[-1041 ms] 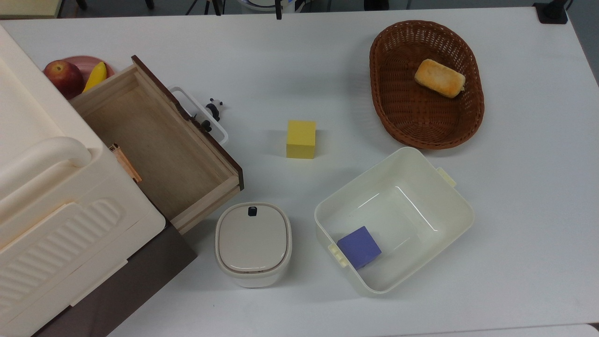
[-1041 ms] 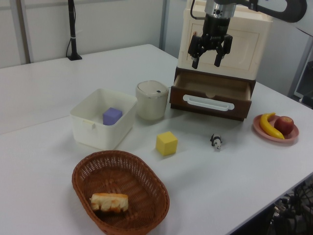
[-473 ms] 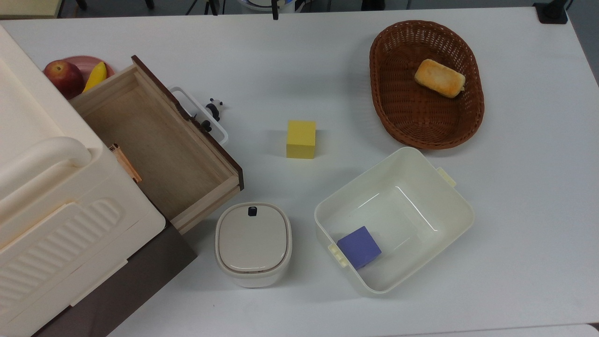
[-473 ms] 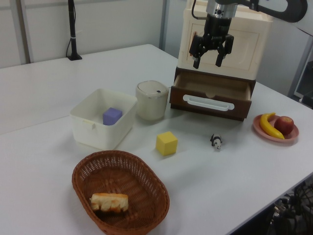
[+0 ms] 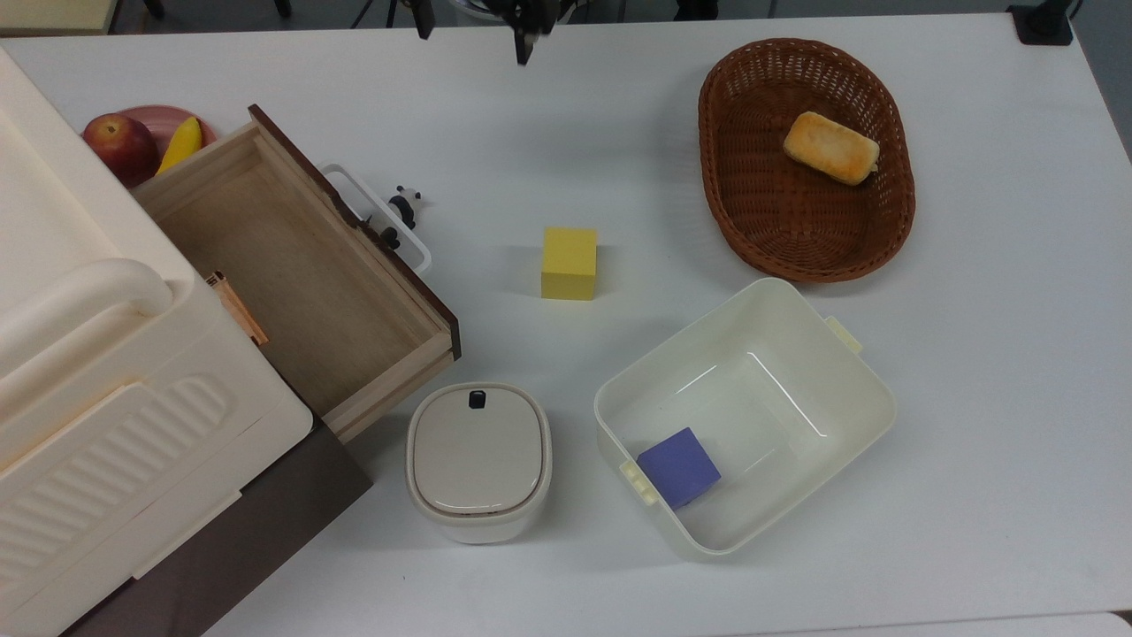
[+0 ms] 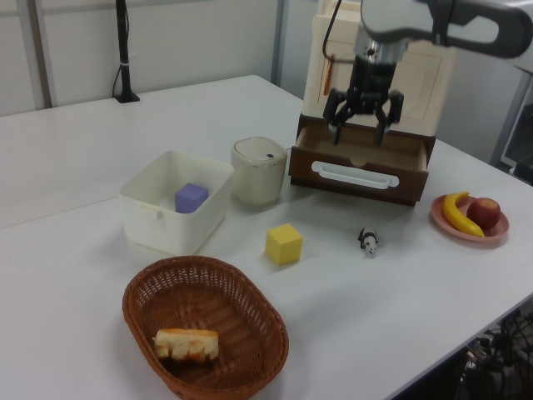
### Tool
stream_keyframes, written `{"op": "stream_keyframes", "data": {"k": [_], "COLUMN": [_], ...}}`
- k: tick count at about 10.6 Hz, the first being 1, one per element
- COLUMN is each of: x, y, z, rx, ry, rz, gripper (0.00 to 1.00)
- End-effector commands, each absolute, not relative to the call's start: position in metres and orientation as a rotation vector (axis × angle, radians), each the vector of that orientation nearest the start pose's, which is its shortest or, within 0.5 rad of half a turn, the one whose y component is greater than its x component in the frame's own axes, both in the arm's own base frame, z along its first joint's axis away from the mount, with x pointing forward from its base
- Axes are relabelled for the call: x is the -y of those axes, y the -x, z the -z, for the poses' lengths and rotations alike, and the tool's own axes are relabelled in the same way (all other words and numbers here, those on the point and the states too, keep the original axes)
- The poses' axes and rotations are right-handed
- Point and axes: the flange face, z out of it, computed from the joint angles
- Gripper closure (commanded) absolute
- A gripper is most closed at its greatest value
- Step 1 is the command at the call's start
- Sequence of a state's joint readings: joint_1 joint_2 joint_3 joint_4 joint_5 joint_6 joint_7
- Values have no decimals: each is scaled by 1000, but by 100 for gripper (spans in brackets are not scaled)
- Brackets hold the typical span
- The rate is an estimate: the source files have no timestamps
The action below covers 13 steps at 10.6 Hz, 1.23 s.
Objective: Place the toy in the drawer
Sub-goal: 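Move the open gripper down toward the panda toy beside the drawer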
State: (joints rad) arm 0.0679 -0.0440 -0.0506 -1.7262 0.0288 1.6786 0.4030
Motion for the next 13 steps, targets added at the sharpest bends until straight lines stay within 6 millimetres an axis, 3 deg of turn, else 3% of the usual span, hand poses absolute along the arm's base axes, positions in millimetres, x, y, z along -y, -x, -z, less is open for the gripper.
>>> {"op": "stream_keyframes", "data": {"k": [1,5,8,11,13], "x": [-11,12,38,49,46], "y": [-505,-490,-494,-508,-513], "z": [-544,-496,-474,-437,-430], "rx": [-787,-817,-874,-907,-907], "ry": [3048,3069,3050,3061,3073], "rz": [40,145,192,143,161], "gripper": [0,0,0,0,0]}}
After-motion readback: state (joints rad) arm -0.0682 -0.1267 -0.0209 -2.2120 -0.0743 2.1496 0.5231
